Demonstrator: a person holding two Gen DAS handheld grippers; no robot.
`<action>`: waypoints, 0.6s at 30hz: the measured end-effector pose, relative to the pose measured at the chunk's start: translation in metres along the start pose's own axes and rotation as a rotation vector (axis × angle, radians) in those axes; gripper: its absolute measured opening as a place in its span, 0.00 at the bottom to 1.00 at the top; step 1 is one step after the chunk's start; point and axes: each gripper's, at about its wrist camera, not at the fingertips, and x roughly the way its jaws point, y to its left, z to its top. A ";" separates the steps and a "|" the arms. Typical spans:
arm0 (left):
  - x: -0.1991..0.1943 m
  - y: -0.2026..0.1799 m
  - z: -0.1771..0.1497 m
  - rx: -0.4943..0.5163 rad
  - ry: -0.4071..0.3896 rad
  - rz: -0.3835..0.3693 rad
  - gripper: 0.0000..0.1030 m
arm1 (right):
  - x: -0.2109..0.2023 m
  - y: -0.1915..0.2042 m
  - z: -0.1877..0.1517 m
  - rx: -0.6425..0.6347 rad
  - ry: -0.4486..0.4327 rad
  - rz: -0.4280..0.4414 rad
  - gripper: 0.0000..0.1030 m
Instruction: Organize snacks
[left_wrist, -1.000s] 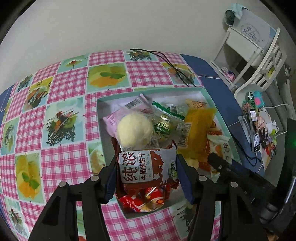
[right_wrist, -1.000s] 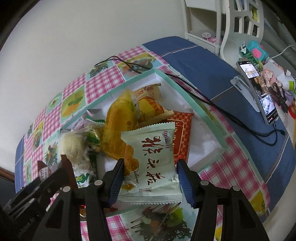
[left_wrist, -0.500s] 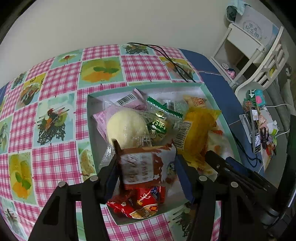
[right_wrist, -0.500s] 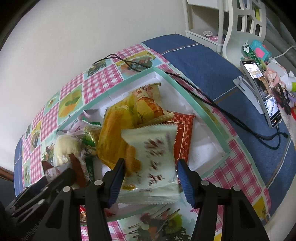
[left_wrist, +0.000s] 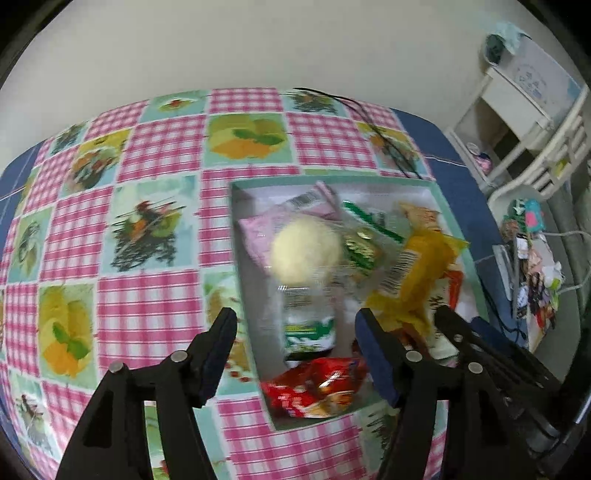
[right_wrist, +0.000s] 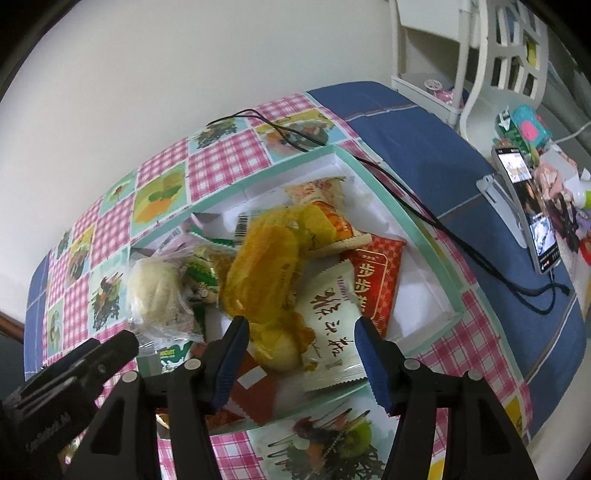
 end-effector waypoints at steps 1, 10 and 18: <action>0.000 0.005 0.000 -0.006 -0.003 0.015 0.72 | -0.001 0.001 0.000 -0.006 -0.002 0.000 0.63; 0.002 0.040 -0.001 -0.050 -0.046 0.146 0.96 | -0.001 0.011 -0.001 -0.043 -0.006 -0.001 0.89; 0.005 0.058 -0.003 -0.073 -0.055 0.189 0.97 | -0.001 0.017 -0.002 -0.063 -0.015 0.008 1.00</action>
